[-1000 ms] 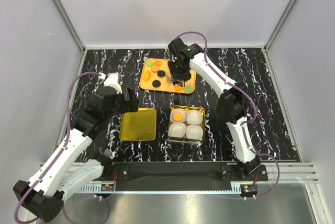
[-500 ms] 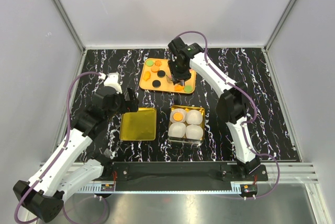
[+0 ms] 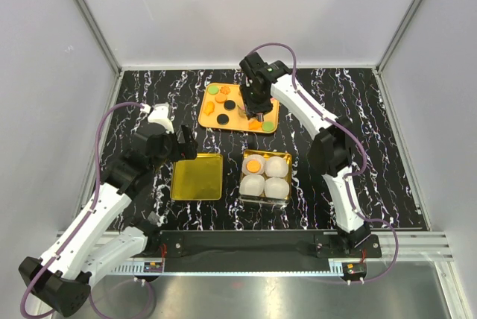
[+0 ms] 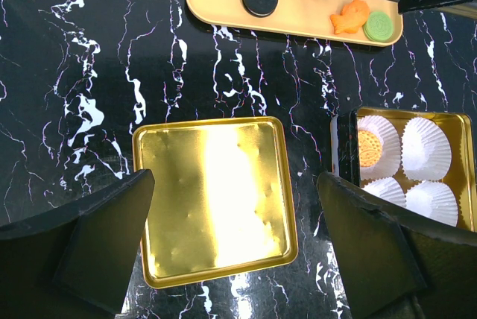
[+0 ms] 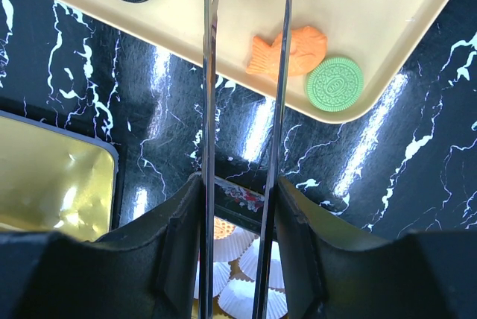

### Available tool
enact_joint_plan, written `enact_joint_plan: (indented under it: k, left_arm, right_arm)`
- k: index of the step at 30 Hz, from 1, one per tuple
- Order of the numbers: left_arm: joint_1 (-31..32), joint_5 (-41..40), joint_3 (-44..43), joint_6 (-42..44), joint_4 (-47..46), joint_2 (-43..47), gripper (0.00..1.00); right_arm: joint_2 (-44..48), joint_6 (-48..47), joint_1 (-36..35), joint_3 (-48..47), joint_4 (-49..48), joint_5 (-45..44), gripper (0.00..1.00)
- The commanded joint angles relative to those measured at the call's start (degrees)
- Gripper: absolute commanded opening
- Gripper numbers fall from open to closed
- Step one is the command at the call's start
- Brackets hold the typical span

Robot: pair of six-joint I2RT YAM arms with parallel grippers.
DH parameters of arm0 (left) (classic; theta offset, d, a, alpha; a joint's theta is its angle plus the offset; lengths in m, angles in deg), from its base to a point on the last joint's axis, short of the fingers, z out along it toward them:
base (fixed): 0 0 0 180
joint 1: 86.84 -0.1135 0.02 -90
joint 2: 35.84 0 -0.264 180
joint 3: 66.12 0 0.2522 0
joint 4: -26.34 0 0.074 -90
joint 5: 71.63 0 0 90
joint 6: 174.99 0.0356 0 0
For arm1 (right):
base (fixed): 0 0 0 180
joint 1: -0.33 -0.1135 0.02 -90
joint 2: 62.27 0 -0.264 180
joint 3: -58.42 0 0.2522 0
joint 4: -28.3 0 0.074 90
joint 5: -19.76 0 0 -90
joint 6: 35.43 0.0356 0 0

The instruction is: Pack the cookies

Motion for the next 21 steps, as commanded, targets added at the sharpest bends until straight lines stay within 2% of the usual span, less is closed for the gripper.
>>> enact_joint_plan:
  k: [1,10,21]
  left_arm:
    - [-0.26,-0.04,-0.53,0.33,-1.79,0.6,0.99]
    - [-0.26,0.04,-0.53,0.24,-1.79,0.77,0.99]
    - [-0.26,1.01,-0.36,0.24,-2.14,0.33,0.99]
  right_arm:
    - [5.63,0.0,0.12,-0.02,-0.76,-0.81,0.47]
    - [9.84,0.43,0.12,2.26,-1.11,-0.2,0.47]
    - [26.53,2.28,0.03,19.65,-4.01,3.04,0.47]
